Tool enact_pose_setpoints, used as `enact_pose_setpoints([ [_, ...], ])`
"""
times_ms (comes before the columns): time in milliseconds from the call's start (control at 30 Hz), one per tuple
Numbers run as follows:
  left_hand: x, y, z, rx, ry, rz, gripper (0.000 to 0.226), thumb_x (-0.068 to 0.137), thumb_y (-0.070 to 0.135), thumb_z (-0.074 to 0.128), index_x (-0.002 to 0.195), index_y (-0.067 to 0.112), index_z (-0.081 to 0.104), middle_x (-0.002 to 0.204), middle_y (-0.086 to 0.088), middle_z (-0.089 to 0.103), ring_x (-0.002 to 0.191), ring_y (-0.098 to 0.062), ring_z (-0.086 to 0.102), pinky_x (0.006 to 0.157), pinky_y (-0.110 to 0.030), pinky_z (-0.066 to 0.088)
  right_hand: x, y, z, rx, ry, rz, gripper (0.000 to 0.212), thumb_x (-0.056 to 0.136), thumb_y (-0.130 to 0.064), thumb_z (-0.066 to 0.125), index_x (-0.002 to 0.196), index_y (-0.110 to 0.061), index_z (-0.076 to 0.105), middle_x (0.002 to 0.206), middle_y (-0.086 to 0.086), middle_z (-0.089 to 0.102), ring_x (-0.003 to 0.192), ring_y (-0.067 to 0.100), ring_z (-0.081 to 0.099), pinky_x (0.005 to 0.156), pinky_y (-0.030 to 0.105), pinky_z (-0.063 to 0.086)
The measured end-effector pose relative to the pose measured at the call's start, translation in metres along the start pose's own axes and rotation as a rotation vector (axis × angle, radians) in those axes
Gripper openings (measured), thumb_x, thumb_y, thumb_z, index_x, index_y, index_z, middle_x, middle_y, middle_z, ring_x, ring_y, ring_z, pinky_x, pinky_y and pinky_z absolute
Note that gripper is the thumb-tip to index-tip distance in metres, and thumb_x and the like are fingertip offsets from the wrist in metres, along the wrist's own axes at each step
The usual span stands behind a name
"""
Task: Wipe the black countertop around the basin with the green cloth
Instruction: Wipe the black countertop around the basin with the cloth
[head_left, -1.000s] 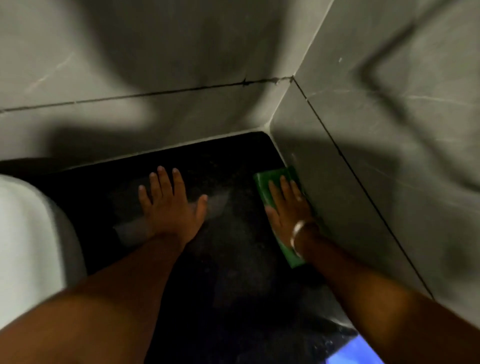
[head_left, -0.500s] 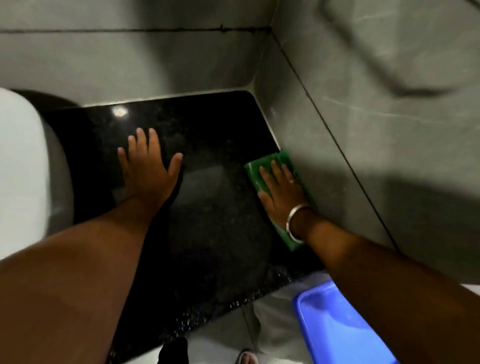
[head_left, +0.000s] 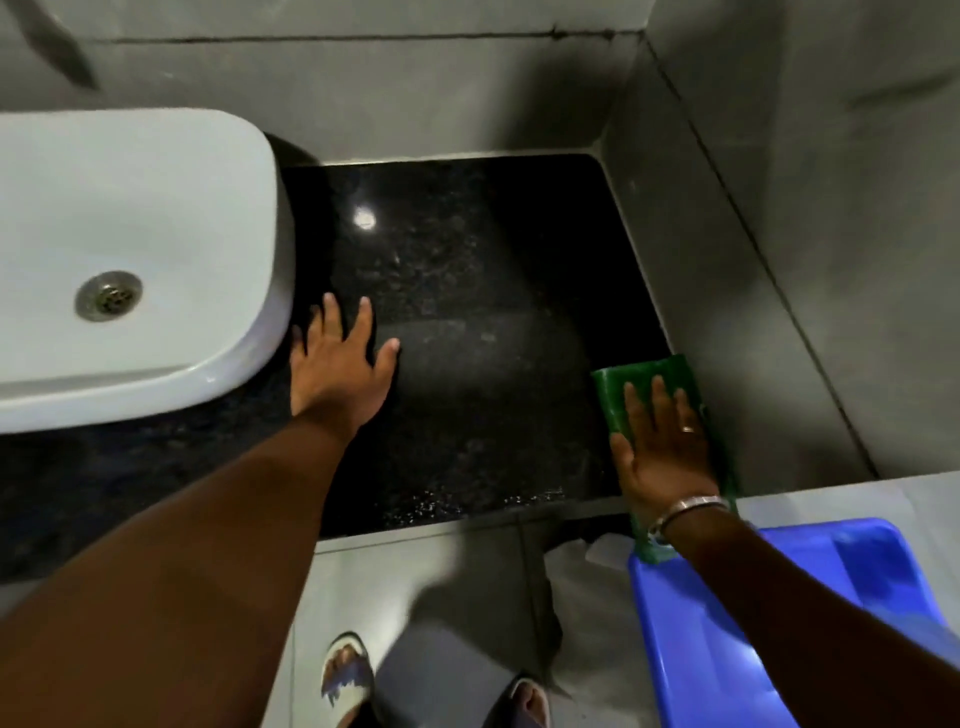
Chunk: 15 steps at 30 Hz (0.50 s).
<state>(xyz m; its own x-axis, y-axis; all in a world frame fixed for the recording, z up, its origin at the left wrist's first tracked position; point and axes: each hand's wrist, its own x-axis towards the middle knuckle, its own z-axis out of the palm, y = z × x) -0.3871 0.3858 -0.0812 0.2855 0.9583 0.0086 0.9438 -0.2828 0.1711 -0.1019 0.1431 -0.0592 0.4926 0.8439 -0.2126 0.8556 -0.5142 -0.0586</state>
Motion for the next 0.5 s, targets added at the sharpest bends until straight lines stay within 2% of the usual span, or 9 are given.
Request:
enact_pose_setpoints([
  [67, 0.003, 0.000, 0.004, 0.008, 0.003, 0.000, 0.071, 0.090, 0.063, 0.028, 0.152, 0.029, 0.026, 0.163, -0.019, 0.019, 0.150, -0.036, 0.021, 0.119, -0.054, 0.016, -0.003, -0.035, 0.007, 0.022, 0.041, 0.094, 0.072, 0.087, -0.051, 0.018, 0.151, -0.019, 0.017, 0.160, 0.018, 0.012, 0.145, 0.042, 0.011, 0.118, 0.053, 0.014],
  [133, 0.004, -0.002, 0.005, 0.010, 0.018, 0.017, 0.069, 0.091, 0.063, 0.030, 0.152, 0.030, 0.027, 0.162, -0.020, 0.021, 0.149, -0.036, 0.022, 0.118, -0.055, 0.018, -0.012, -0.087, 0.012, 0.027, 0.060, 0.067, 0.070, 0.087, -0.049, 0.028, 0.150, -0.018, 0.022, 0.158, 0.021, 0.018, 0.144, 0.044, 0.016, 0.116, 0.054, 0.020],
  [233, 0.005, -0.004, 0.002, 0.004, 0.013, 0.020, 0.069, 0.091, 0.063, 0.030, 0.152, 0.031, 0.027, 0.162, -0.019, 0.022, 0.149, -0.035, 0.022, 0.118, -0.056, 0.019, -0.039, -0.172, 0.021, 0.054, 0.047, -0.147, 0.068, 0.085, -0.049, 0.037, 0.146, -0.018, 0.034, 0.154, 0.020, 0.031, 0.140, 0.045, 0.027, 0.113, 0.058, 0.025],
  [300, 0.005, -0.006, 0.001, 0.003, -0.010, 0.017, 0.070, 0.091, 0.064, 0.028, 0.152, 0.032, 0.025, 0.163, -0.018, 0.019, 0.150, -0.034, 0.020, 0.119, -0.055, 0.017, -0.053, -0.192, 0.024, 0.072, 0.013, -0.308, 0.066, 0.084, -0.050, 0.040, 0.144, -0.021, 0.039, 0.151, 0.016, 0.038, 0.138, 0.042, 0.034, 0.111, 0.056, 0.030],
  [367, 0.006, -0.007, 0.001, -0.010, -0.034, 0.020, 0.071, 0.090, 0.065, 0.026, 0.153, 0.032, 0.023, 0.164, -0.017, 0.016, 0.151, -0.033, 0.017, 0.120, -0.054, 0.014, -0.047, -0.163, 0.019, 0.021, 0.021, -0.410, 0.061, 0.084, -0.049, 0.042, 0.141, -0.024, 0.045, 0.149, 0.013, 0.044, 0.135, 0.038, 0.042, 0.109, 0.050, 0.035],
  [400, 0.007, -0.007, 0.002, -0.023, -0.039, 0.024, 0.072, 0.090, 0.065, 0.025, 0.153, 0.032, 0.022, 0.164, -0.017, 0.015, 0.151, -0.033, 0.015, 0.120, -0.054, 0.013, -0.039, -0.136, 0.015, -0.013, 0.040, -0.387, 0.060, 0.085, -0.048, 0.040, 0.140, -0.024, 0.046, 0.148, 0.013, 0.044, 0.134, 0.038, 0.043, 0.109, 0.049, 0.034],
  [500, 0.007, -0.010, 0.007, -0.055, -0.030, 0.029, 0.072, 0.090, 0.065, 0.026, 0.154, 0.031, 0.023, 0.164, -0.017, 0.014, 0.151, -0.033, 0.013, 0.120, -0.053, 0.010, -0.014, -0.052, 0.004, -0.056, 0.089, -0.083, 0.065, 0.091, -0.052, 0.015, 0.146, -0.020, 0.032, 0.155, 0.016, 0.028, 0.141, 0.040, 0.029, 0.115, 0.052, 0.022],
])
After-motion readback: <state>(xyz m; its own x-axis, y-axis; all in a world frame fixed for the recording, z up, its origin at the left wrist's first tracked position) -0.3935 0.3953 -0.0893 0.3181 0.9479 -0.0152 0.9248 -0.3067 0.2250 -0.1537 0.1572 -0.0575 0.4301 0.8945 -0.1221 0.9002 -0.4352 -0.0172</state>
